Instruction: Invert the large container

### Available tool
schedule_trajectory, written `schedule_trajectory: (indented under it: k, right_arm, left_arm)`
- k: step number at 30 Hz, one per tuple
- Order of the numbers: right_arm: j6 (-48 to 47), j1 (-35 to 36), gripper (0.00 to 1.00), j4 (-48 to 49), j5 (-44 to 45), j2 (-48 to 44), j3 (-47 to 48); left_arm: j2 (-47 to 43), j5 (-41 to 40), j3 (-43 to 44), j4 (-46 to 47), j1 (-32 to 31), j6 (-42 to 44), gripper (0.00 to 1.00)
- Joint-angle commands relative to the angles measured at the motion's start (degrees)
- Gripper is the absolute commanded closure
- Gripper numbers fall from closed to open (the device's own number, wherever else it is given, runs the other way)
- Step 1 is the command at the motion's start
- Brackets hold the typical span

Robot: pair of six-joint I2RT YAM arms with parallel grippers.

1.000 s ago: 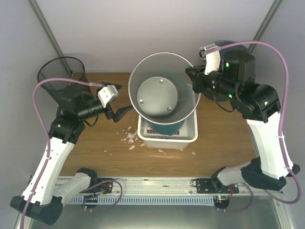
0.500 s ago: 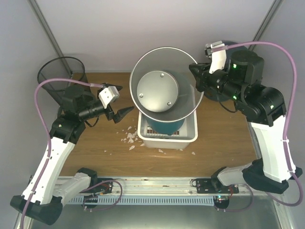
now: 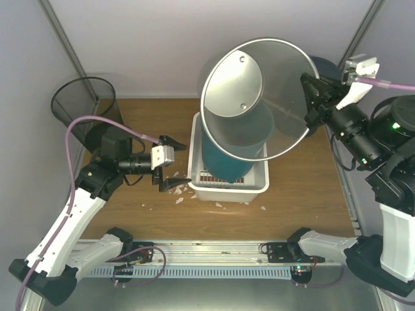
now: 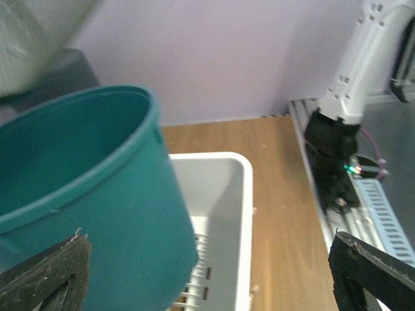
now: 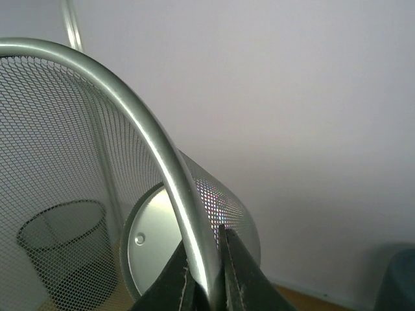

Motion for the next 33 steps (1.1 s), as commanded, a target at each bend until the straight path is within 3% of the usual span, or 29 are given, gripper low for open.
schedule_trajectory:
  k: [1, 7, 14, 20, 26, 33]
  right_arm:
    - [-2.0, 0.4, 0.99, 10.7, 7.9, -2.5, -2.1]
    - [-4.6, 0.4, 1.00, 11.9, 17.2, -5.3, -4.9]
    - [-6.0, 0.4, 0.99, 10.6, 28.1, -7.8, -5.1]
    - [-5.6, 0.4, 1.00, 7.8, 31.3, -7.6, -5.1]
    - [-5.5, 0.4, 0.99, 7.0, 32.6, -8.1, -5.2]
    - [-5.2, 0.4, 0.99, 4.2, 33.5, -8.4, -4.7]
  left_arm:
    - [0.1, 0.7, -3.8, -2.5, -3.5, 5.1, 0.01]
    - [2.0, -12.9, -10.0, 0.8, -10.4, 9.7, 0.02]
    - [6.5, -15.4, -11.4, 1.5, -13.9, 11.7, 0.04]
    - [10.3, -17.3, -10.7, -3.9, -16.6, 17.2, 0.06]
    - [17.9, -25.7, -11.3, -8.7, -18.8, 18.7, 0.09]
    - [21.8, -36.9, -12.0, -9.1, -18.8, 18.7, 0.04]
